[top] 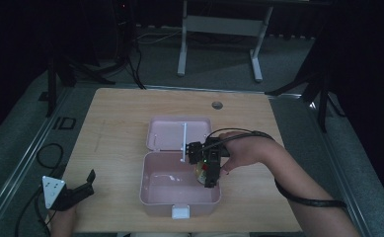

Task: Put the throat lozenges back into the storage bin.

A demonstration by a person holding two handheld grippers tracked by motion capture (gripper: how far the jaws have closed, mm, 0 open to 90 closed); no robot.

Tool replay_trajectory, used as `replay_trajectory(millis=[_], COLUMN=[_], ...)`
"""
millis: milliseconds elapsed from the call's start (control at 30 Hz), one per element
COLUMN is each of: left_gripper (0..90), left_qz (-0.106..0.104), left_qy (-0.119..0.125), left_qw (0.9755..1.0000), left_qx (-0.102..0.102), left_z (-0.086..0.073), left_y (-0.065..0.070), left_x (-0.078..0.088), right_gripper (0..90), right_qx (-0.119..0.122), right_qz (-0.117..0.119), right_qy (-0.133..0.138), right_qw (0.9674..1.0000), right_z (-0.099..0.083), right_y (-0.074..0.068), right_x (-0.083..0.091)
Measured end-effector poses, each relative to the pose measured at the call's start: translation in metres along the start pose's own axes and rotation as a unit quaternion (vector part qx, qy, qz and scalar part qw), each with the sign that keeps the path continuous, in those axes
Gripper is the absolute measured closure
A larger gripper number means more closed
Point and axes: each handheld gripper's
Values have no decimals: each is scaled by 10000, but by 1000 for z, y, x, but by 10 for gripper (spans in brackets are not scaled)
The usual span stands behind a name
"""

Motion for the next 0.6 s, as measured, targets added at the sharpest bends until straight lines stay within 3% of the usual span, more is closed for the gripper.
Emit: replay_trajectory(millis=[233, 600], left_gripper=[5, 5], left_qz=[-11, -10], left_qy=[4, 1], left_qw=[10000, 10000], left_qx=[10, 3], left_z=[0, 0], left_y=[0, 0], left_x=[0, 0], right_gripper=[201, 201], right_qx=[107, 229], right_qz=[99, 258], right_qy=[8, -169], right_qw=[9999, 9993], right_z=[12, 18], right_y=[1, 8], right_x=[-16, -63])
Point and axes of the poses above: each handheld gripper's, and its own axes: x roughly backward along the jaws, z roughly out of its top, y roughly to its right
